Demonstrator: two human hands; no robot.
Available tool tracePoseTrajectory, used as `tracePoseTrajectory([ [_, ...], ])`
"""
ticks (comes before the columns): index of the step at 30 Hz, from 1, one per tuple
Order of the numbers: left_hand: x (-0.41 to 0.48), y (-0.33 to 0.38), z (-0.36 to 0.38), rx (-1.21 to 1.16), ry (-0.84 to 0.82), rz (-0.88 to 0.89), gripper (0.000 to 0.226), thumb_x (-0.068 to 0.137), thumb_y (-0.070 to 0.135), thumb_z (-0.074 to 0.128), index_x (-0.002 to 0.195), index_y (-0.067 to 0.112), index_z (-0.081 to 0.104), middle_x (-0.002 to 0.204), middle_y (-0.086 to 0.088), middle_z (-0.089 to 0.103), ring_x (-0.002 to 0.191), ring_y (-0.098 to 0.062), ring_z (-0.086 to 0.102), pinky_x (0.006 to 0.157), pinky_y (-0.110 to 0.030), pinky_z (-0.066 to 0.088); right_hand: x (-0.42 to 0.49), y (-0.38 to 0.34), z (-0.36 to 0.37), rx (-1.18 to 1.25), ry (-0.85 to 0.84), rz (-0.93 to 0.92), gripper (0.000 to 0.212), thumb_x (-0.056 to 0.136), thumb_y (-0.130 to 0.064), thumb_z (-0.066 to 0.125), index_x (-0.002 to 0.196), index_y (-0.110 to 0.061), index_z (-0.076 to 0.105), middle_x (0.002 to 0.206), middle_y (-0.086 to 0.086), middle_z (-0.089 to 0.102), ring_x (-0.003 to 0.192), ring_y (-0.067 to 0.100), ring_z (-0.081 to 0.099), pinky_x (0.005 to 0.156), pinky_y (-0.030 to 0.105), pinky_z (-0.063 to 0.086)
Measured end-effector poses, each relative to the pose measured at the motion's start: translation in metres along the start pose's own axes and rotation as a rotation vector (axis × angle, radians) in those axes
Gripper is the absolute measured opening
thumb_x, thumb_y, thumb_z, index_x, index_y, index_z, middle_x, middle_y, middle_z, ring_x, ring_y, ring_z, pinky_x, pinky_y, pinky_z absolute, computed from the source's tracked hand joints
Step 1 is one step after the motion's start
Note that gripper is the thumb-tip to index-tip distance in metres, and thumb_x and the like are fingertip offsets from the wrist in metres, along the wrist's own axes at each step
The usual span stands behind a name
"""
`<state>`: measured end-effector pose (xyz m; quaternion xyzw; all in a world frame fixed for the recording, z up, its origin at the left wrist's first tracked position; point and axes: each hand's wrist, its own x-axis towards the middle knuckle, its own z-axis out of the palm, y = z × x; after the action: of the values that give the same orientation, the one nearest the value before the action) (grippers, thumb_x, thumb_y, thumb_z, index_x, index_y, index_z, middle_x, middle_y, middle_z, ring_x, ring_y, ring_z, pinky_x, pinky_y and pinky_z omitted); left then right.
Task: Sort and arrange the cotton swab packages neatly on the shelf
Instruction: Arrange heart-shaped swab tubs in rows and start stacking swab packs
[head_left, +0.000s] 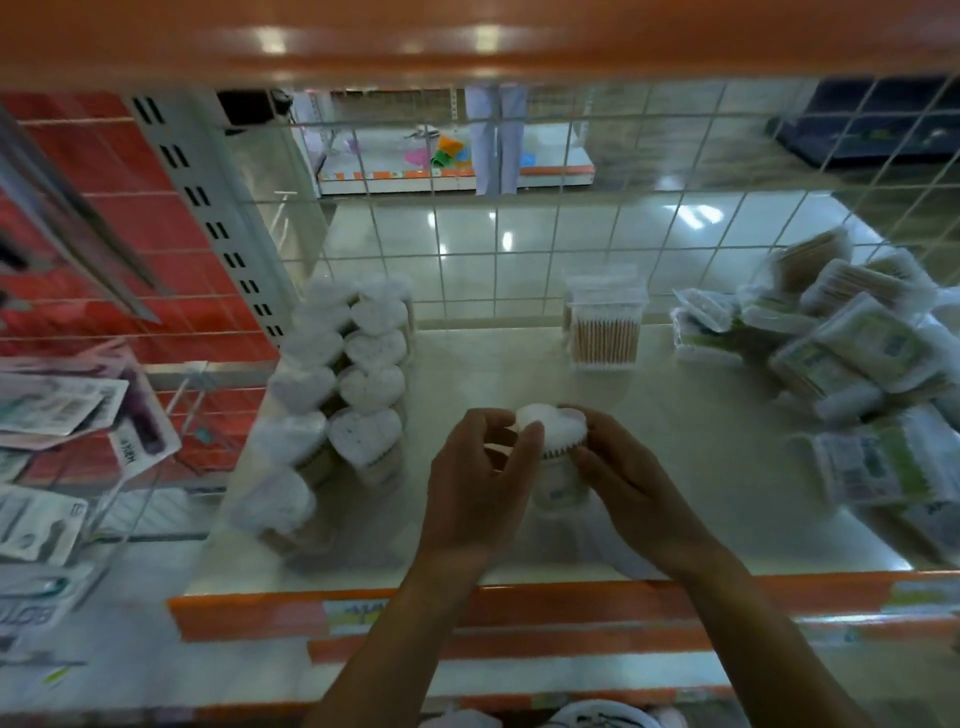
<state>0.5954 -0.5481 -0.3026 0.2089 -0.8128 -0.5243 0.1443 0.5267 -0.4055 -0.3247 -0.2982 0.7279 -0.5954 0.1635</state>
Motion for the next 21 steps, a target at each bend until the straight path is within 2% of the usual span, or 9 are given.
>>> tracePoseTrajectory([
  [2, -0.005, -0.003, -0.007, 0.032, 0.019, 0.033, 0.050, 0.074, 0.065, 0.053, 0.107, 0.028, 0.057, 0.097, 0.012, 0.061, 0.078, 0.001, 0.059, 0.063, -0.010, 0.046, 0.002, -0.005, 0.008, 0.016, -0.011, -0.019, 0.044, 0.087, -0.038, 0.053, 0.124, -0.015, 0.049, 0.115, -0.008, 0.062, 0.106, 0.013, 0.062, 0.083, 0.030, 0.054],
  [4, -0.009, -0.006, -0.013, 0.073, 0.020, 0.062, 0.068, 0.062, 0.075, 0.046, 0.113, 0.030, 0.055, 0.102, 0.015, 0.056, 0.084, 0.001, 0.058, 0.071, -0.018, 0.051, 0.006, -0.009, 0.017, -0.052, -0.016, -0.033, 0.045, 0.081, -0.040, 0.061, 0.120, -0.022, 0.049, 0.111, -0.017, 0.060, 0.102, 0.008, 0.062, 0.075, 0.027, 0.055],
  [8, -0.018, -0.010, -0.029, 0.174, -0.001, 0.091, 0.087, 0.056, 0.076, 0.042, 0.128, 0.027, 0.051, 0.110, 0.014, 0.050, 0.098, -0.004, 0.053, 0.082, -0.021, 0.048, 0.009, -0.009, 0.039, -0.177, -0.060, -0.044, 0.060, 0.074, -0.025, 0.077, 0.119, -0.039, 0.039, 0.112, -0.022, 0.053, 0.098, -0.001, 0.058, 0.072, 0.020, 0.053],
  [10, -0.020, -0.012, -0.037, 0.211, -0.026, 0.132, 0.085, 0.059, 0.075, 0.045, 0.129, 0.028, 0.050, 0.108, 0.015, 0.048, 0.098, -0.001, 0.050, 0.082, -0.016, 0.046, 0.008, -0.011, 0.049, -0.197, -0.083, -0.035, 0.067, 0.066, -0.041, 0.076, 0.120, -0.040, 0.036, 0.116, -0.020, 0.050, 0.101, -0.002, 0.055, 0.075, 0.017, 0.051],
  [12, -0.021, -0.014, -0.048, 0.243, -0.059, 0.162, 0.075, 0.064, 0.070, 0.052, 0.128, 0.031, 0.050, 0.107, 0.016, 0.046, 0.096, 0.002, 0.048, 0.079, -0.009, 0.043, 0.008, -0.015, 0.055, -0.160, -0.109, -0.019, 0.071, 0.062, -0.050, 0.069, 0.124, -0.036, 0.038, 0.119, -0.016, 0.051, 0.105, 0.000, 0.054, 0.081, 0.021, 0.051],
  [15, -0.025, -0.015, -0.062, 0.190, -0.108, 0.210, 0.060, 0.069, 0.062, 0.058, 0.123, 0.037, 0.050, 0.109, 0.018, 0.048, 0.101, 0.003, 0.052, 0.080, -0.008, 0.047, 0.007, -0.017, 0.059, -0.014, -0.202, -0.015, 0.078, 0.067, -0.034, 0.077, 0.133, -0.027, 0.037, 0.129, -0.009, 0.051, 0.118, 0.011, 0.053, 0.092, 0.036, 0.051],
  [17, -0.026, -0.014, -0.071, 0.205, -0.132, 0.247, 0.058, 0.071, 0.059, 0.057, 0.124, 0.038, 0.050, 0.111, 0.022, 0.048, 0.105, 0.004, 0.052, 0.082, -0.009, 0.046, 0.007, -0.019, 0.061, 0.034, -0.248, -0.005, 0.079, 0.069, -0.024, 0.079, 0.136, -0.028, 0.036, 0.131, -0.008, 0.051, 0.121, 0.015, 0.052, 0.094, 0.044, 0.050],
  [21, -0.027, -0.013, -0.086, 0.270, -0.173, 0.278, 0.049, 0.077, 0.047, 0.064, 0.122, 0.046, 0.046, 0.109, 0.032, 0.047, 0.108, 0.016, 0.044, 0.084, -0.002, 0.039, 0.009, -0.023, 0.062, 0.104, -0.325, 0.033, 0.079, 0.071, -0.021, 0.080, 0.137, -0.031, 0.037, 0.130, -0.007, 0.054, 0.120, 0.019, 0.055, 0.094, 0.048, 0.049],
])
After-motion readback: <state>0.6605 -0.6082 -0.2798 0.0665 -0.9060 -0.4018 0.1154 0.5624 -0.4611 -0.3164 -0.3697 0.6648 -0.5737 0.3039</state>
